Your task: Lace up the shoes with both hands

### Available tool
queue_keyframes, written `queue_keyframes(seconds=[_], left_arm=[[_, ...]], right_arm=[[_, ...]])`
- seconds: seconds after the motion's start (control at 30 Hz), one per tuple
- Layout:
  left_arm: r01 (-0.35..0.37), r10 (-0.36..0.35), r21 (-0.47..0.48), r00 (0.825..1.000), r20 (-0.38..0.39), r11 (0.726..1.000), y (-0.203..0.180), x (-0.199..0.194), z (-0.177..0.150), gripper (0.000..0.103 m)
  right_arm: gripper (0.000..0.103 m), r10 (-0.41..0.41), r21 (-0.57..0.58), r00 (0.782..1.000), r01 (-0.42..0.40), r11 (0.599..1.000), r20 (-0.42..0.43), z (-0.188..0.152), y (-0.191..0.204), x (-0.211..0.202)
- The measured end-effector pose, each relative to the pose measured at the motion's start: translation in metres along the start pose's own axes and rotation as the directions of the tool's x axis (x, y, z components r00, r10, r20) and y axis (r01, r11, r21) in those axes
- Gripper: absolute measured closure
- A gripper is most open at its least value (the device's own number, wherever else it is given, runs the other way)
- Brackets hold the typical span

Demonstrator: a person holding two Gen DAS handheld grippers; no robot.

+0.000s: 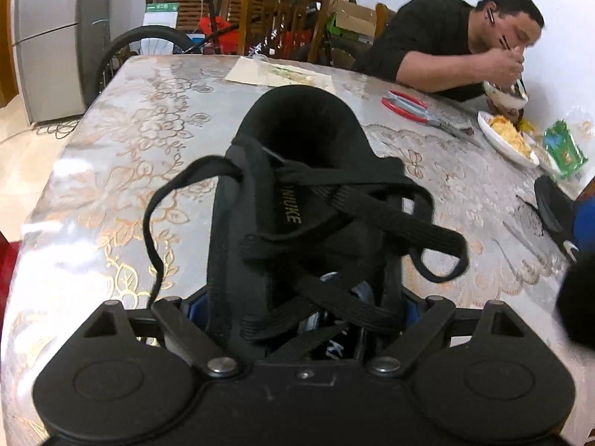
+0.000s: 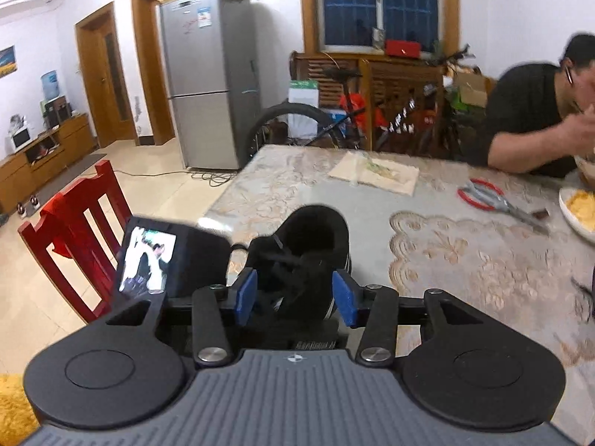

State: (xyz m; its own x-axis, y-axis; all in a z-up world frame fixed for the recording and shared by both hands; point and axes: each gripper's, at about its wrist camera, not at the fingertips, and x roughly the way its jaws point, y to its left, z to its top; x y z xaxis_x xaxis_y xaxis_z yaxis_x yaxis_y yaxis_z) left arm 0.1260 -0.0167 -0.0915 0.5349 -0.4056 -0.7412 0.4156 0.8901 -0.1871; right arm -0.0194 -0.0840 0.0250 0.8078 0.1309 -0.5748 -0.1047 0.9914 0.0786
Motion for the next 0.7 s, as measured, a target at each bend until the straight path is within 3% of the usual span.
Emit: queue_keyframes(seconds=[0.13, 0.27, 0.33, 0.47, 0.6, 0.7], left_arm=[[0.000, 0.004, 0.101, 0.999, -0.035, 0.995, -0.003, -0.037, -0.009, 0.016], [0.024, -0.017, 0.062, 0.994, -0.110, 0.998, 0.013, -0.081, -0.035, 0.016], [0.012, -0.011, 0.003, 0.993, -0.120, 1.000, 0.022, -0.099, -0.048, 0.016], [0.003, -0.013, -0.083, 0.993, -0.116, 0.997, 0.032, -0.116, -0.064, 0.016], [-0.078, 0.068, -0.080, 0.990, -0.123, 0.994, 0.019, -0.114, -0.066, 0.016], [-0.110, 0.092, -0.135, 0.987, -0.129, 0.985, 0.012, -0.113, -0.071, 0.015]], right_arm=[[0.052, -0.006, 0.018, 1.000, 0.007, 1.000, -0.023, -0.008, -0.005, -0.005], [0.054, 0.053, -0.018, 0.998, -0.054, 0.998, -0.039, -0.011, -0.006, -0.005], [0.056, 0.069, -0.118, 0.997, -0.074, 0.990, -0.045, -0.010, 0.002, 0.001], [0.073, 0.088, -0.310, 0.995, -0.097, 0.946, -0.043, -0.008, 0.018, 0.021], [0.076, 0.078, -0.435, 0.995, -0.097, 0.895, -0.062, -0.005, 0.027, 0.047], [0.076, 0.078, -0.502, 0.996, -0.092, 0.860, -0.048, -0.004, 0.025, 0.053]])
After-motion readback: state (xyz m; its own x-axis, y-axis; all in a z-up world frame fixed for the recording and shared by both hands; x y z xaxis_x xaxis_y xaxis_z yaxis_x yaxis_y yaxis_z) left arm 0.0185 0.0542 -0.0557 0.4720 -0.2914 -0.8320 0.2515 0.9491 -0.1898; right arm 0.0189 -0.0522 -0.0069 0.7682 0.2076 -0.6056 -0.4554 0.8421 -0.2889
